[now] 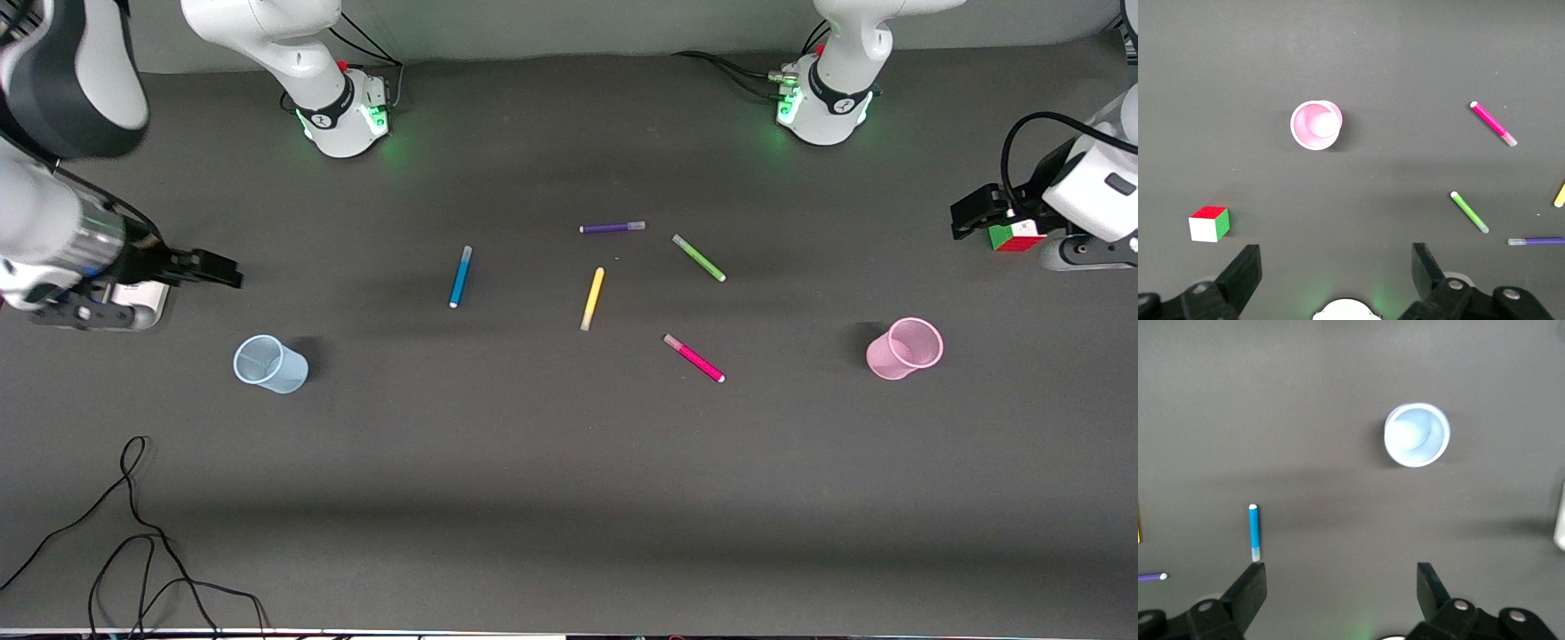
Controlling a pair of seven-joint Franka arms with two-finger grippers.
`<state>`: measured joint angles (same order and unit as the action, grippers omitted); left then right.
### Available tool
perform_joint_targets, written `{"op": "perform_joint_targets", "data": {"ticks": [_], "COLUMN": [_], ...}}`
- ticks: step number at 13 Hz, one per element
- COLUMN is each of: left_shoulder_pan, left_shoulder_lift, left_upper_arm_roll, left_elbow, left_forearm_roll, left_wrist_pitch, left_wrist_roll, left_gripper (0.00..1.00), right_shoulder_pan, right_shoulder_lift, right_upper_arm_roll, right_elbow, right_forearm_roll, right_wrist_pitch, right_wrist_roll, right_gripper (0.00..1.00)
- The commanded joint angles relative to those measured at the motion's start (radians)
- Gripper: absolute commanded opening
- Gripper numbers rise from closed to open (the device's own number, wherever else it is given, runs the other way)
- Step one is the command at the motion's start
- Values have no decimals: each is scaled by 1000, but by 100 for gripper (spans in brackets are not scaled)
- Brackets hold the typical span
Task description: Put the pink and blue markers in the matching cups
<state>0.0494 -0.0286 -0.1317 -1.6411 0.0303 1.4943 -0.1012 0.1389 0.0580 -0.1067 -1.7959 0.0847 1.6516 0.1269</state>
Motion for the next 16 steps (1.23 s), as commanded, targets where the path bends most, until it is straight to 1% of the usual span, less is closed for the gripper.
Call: {"op": "perform_joint_targets", "data": {"ticks": [1, 2, 4, 6, 7, 9, 10, 12, 13, 14, 15, 16], "left_shoulder_pan": [-81, -129, -242, -351, -385, -434, -454, -459, -457, -450, -445, -444], "left_shoulder_lift": [53, 85, 178, 306, 367, 485, 542, 622, 654, 680, 697, 713], "left_upper_arm_roll": [-5, -5, -5, -5, -5, -5, -5, -6, -5, -5, -3, -3], "left_elbow": [-14, -14, -16, -16, -16, -16, -16, -16, -16, -17, -19, -22], "left_forearm_roll": [2, 2, 3, 3, 3, 3, 3, -1, -21, -52, -78, -102], "left_wrist_pitch": [52, 73, 136, 235, 292, 395, 446, 539, 579, 615, 645, 670], "left_wrist_roll": [-121, -211, -448, -669, -760, -915, -983, -1084, -1110, -1112, -1114, -1115], "left_gripper": [100, 100, 100, 100, 100, 100, 99, 98, 96, 95, 92, 90], "right_shoulder_pan": [63, 105, 206, 266, 299, 326, 332, 347, 359, 361, 361, 363], "right_shoulder_lift": [107, 168, 258, 350, 391, 459, 473, 502, 503, 502, 502, 500], "right_upper_arm_roll": [-4, -4, -2, -2, -2, -1, -1, 7, 10, 10, 10, 10], "right_elbow": [9, 19, 30, 21, 18, 4, -16, -49, -62, -85, -101, -123], "right_forearm_roll": [74, 122, 138, 158, 193, 231, 259, 283, 296, 300, 329, 352], "right_wrist_pitch": [11, 40, 123, 171, 178, 195, 229, 299, 304, 309, 319, 339], "right_wrist_roll": [103, 147, 256, 336, 371, 408, 408, 408, 408, 408, 405, 401], "right_gripper": [100, 100, 100, 100, 100, 100, 100, 98, 92, 84, 76, 75]}}
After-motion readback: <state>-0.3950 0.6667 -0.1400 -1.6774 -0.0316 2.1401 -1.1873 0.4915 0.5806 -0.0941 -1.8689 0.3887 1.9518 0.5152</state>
